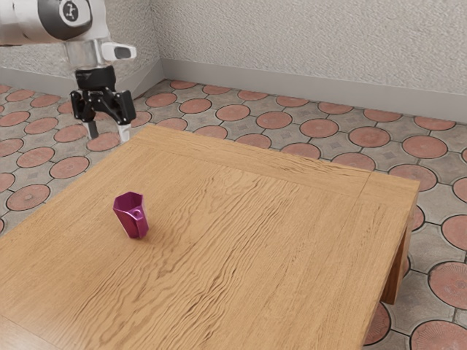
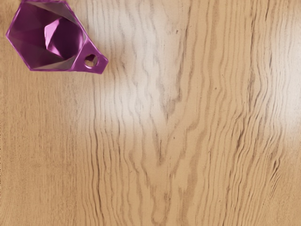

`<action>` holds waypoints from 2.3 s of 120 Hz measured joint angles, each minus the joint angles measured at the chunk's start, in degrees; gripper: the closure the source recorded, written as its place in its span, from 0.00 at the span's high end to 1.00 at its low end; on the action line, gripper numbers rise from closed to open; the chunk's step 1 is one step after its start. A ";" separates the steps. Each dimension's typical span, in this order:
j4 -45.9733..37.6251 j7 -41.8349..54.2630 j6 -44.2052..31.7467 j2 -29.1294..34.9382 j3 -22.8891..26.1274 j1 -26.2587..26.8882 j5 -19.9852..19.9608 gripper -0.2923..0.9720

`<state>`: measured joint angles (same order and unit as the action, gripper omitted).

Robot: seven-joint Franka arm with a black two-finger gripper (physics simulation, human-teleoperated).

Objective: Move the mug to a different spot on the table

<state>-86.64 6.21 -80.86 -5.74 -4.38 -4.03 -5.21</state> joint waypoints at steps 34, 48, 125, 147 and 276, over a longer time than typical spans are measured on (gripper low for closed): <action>-20.50 0.55 -18.40 10.79 5.30 -5.84 -1.12 0.75; -30.35 -2.10 -27.75 13.10 7.64 -5.78 -2.96 0.75; -41.01 -31.37 -49.81 2.09 10.11 -1.19 -8.40 0.75; -44.23 -37.54 -59.58 1.42 9.85 -2.04 -3.21 0.73; -43.14 -69.68 -71.99 -5.95 3.93 -0.14 11.78 0.51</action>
<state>-129.79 -63.47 -152.85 -11.69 -0.45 -4.17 6.57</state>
